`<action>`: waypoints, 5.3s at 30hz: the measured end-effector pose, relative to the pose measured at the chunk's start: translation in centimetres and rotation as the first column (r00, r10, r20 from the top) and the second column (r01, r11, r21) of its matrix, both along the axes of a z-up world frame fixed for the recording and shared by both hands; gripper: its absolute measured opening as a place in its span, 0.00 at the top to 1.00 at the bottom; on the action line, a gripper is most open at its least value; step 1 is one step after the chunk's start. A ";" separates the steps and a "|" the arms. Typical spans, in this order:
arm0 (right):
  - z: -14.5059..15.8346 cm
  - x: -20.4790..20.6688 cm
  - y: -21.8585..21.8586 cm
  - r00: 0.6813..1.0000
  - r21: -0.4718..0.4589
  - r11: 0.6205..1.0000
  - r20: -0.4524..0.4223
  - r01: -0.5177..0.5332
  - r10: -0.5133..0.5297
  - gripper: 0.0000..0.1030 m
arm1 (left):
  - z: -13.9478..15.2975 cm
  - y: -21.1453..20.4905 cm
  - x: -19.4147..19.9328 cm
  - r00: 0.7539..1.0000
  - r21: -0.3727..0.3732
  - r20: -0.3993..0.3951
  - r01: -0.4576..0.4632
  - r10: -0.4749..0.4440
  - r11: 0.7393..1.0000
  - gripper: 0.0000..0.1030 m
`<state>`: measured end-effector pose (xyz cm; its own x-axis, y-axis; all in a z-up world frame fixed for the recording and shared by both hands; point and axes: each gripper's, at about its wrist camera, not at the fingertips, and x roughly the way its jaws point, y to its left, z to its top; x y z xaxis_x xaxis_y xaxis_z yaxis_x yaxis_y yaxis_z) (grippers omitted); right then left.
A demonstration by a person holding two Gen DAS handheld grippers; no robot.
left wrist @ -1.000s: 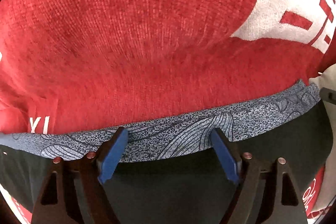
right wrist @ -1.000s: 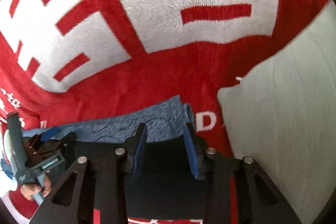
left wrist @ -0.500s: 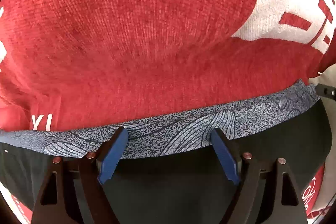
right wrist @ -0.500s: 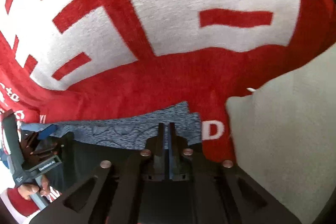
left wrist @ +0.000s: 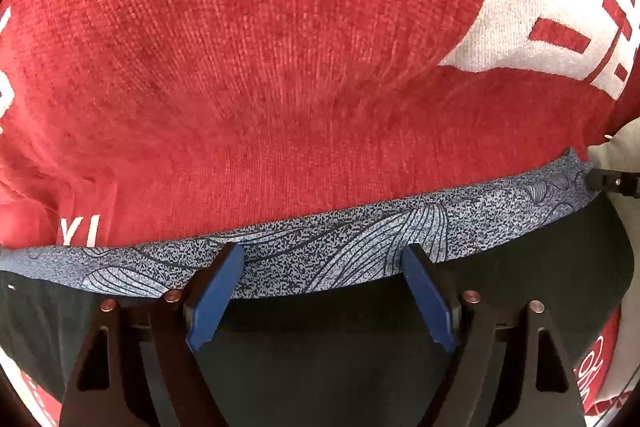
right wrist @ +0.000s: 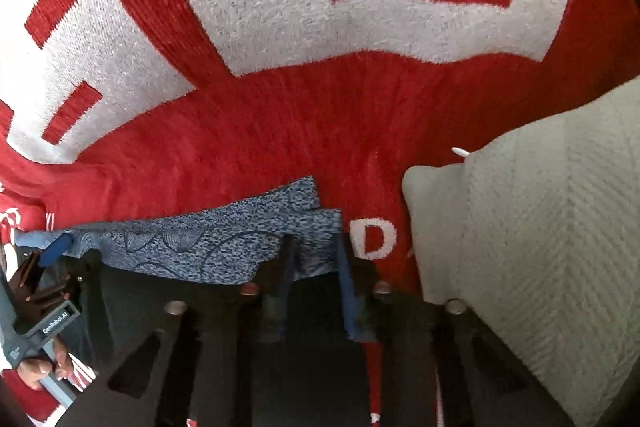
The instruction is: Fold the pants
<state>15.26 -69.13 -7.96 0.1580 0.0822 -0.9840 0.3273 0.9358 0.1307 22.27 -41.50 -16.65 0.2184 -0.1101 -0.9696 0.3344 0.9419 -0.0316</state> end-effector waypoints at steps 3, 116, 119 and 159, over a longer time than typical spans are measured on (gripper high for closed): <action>0.6 -0.2 -0.5 1.000 0.023 1.000 0.025 -0.019 0.018 0.97 | -0.1 0.1 -0.1 1.000 0.001 0.003 -0.001 0.001 1.000 0.20; 3.6 -12.5 30.5 0.983 0.424 0.891 0.149 -0.163 0.108 0.55 | 5.9 31.9 -11.1 0.939 0.184 0.045 -0.342 0.340 0.922 0.00; 2.0 -12.1 35.0 0.989 0.542 0.831 0.134 -0.126 0.063 0.55 | 5.4 34.9 -10.2 0.943 0.180 0.050 -0.334 0.330 0.925 0.00; -0.3 -12.8 41.5 0.996 0.461 0.887 0.056 0.030 -0.063 0.80 | 3.7 43.6 -6.0 0.977 0.055 0.031 -0.215 0.213 0.975 0.00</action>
<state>2.41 -27.63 -8.30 0.2368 0.5139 -0.8245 0.3440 0.7494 0.5658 16.25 2.12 -12.94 0.2549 -0.0019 -0.9670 0.1250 0.9917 0.0310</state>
